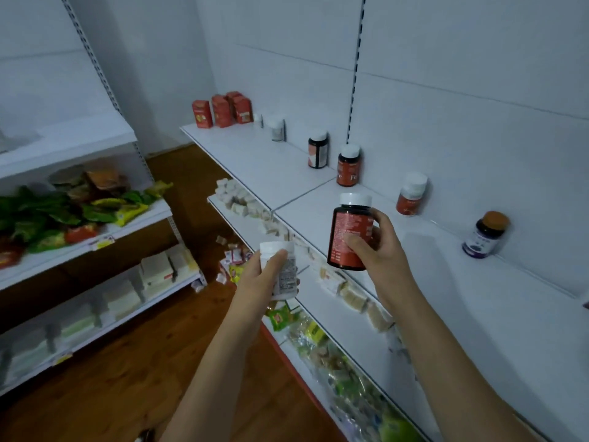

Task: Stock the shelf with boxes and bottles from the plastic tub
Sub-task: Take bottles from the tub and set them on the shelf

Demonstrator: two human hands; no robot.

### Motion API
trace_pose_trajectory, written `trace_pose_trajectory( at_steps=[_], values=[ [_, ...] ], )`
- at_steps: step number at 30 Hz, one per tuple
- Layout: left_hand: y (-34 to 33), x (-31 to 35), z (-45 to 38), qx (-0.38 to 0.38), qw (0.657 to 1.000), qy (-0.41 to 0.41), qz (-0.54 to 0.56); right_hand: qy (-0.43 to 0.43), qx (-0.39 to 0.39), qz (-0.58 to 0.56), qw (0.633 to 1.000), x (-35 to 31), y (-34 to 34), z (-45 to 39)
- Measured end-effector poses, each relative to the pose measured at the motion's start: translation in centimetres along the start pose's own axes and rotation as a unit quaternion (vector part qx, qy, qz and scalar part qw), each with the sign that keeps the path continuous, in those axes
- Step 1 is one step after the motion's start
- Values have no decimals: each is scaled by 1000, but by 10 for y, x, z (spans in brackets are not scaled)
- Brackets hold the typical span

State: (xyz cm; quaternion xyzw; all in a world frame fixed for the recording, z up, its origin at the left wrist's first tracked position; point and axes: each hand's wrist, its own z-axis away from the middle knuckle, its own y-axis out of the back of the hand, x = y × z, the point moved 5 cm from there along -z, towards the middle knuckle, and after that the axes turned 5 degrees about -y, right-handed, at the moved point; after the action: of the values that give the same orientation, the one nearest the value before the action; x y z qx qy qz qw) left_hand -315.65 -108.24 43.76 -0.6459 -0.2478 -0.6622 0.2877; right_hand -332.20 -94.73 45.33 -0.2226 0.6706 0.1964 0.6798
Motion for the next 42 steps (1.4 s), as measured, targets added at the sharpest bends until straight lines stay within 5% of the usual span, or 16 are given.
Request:
trace_pose_trajectory(
  at_steps=[18, 23, 29, 34, 38, 42],
  values=[
    [23, -9, -221, -127, 988, -20, -86, 46, 268, 85, 959, 36, -18, -166],
    [19, -13, -279, -152, 977, -53, -138, -3, 265, 195, 944, 84, -15, -215],
    [15, -32, -331, -168, 966, -92, -173, -26, 357, 431, 829, 100, -18, -233],
    [21, -34, -355, -185, 961, -117, -166, -69, 419, 467, 776, 97, -22, -228],
    [27, -37, -383, -223, 949, -148, -167, -23, 475, 357, 804, 84, -53, -210],
    [39, -48, -406, -290, 919, -165, -210, -1, 325, 281, 903, 75, -116, -226]
  ],
)
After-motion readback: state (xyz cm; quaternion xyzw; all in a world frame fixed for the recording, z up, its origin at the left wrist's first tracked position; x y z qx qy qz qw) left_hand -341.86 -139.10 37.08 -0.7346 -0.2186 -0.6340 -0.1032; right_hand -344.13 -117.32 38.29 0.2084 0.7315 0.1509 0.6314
